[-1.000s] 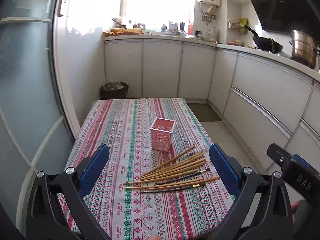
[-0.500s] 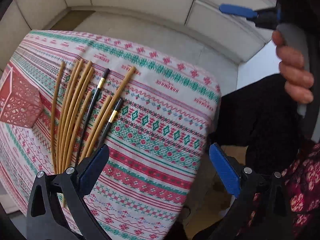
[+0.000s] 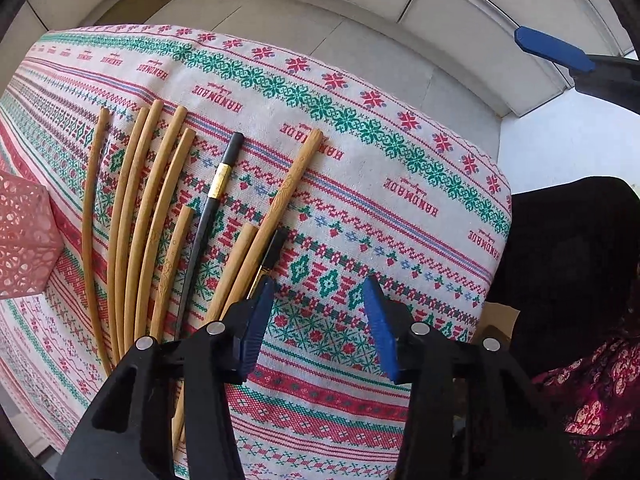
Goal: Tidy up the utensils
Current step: 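Lower the left tool onto the chopstick pile and grasp a black gold-banded chopstick, then lift the black chopstick with the left tool while the right tool grasps a wooden chopstick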
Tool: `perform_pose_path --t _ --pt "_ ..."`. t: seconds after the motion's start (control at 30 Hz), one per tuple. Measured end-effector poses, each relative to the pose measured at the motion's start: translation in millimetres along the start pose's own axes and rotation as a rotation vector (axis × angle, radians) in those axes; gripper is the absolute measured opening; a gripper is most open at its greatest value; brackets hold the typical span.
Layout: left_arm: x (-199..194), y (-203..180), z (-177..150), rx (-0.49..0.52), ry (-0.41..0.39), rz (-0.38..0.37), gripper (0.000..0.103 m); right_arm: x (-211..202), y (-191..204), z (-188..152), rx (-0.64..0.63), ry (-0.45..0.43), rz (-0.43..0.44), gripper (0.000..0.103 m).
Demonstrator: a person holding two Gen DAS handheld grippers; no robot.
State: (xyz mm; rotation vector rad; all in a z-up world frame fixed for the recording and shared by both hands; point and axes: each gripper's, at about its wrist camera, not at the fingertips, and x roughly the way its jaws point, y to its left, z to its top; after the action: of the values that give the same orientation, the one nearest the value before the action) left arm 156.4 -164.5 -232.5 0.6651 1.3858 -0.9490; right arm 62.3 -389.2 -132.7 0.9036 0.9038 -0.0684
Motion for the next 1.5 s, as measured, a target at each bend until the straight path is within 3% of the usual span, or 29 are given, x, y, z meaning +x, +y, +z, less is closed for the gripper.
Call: perform_pose_path --t 0.2,0.3,0.37,0.57,0.63,0.73,0.8,0.87,0.93,1.03,1.13,1.2,1.3,1.37,1.5 --pt "-18 0 19 0.071 0.053 0.030 0.045 5 -4 1 0.021 0.033 0.023 0.097" --pt "-7 3 22 0.068 0.109 0.056 0.038 5 -4 1 0.022 0.035 0.022 0.097" --pt "-9 11 26 0.050 0.101 0.030 0.038 6 -3 0 0.022 0.033 0.019 0.097" --pt "-15 19 30 0.083 0.118 0.054 0.038 10 -4 0 0.027 0.045 0.011 0.097" --pt "-7 21 30 0.090 0.140 0.093 0.039 12 -3 0 0.024 0.049 0.005 0.097" --pt "-2 15 28 0.127 0.119 0.105 0.040 18 -2 -2 0.024 0.067 0.003 0.097" --pt "-2 19 29 0.092 0.106 0.102 0.039 21 -3 -3 0.031 0.076 -0.011 0.097" --pt "-7 23 22 0.014 0.072 0.099 0.035 24 -6 -4 0.047 0.086 -0.021 0.097" --pt "-9 31 14 -0.088 0.019 0.111 0.016 28 -7 -6 0.061 0.098 -0.037 0.097" --pt "-12 36 -2 -0.216 -0.067 0.119 0.007 38 -5 -10 0.052 0.115 -0.096 0.097" --pt "-15 30 -24 -0.302 -0.145 0.101 0.005 54 0 -18 0.042 0.166 -0.115 0.097" --pt "-24 35 -39 -0.378 -0.223 0.036 0.005 71 6 -24 0.048 0.236 -0.116 0.095" --pt "-52 45 -64 -0.452 -0.360 0.010 0.005 101 11 -33 0.110 0.355 -0.123 0.073" --pt "-85 45 -75 -0.438 -0.449 0.031 0.005 123 17 -34 0.157 0.426 -0.134 0.050" --pt "-139 50 -102 -0.455 -0.644 0.027 0.006 149 36 -30 0.207 0.415 -0.219 0.047"
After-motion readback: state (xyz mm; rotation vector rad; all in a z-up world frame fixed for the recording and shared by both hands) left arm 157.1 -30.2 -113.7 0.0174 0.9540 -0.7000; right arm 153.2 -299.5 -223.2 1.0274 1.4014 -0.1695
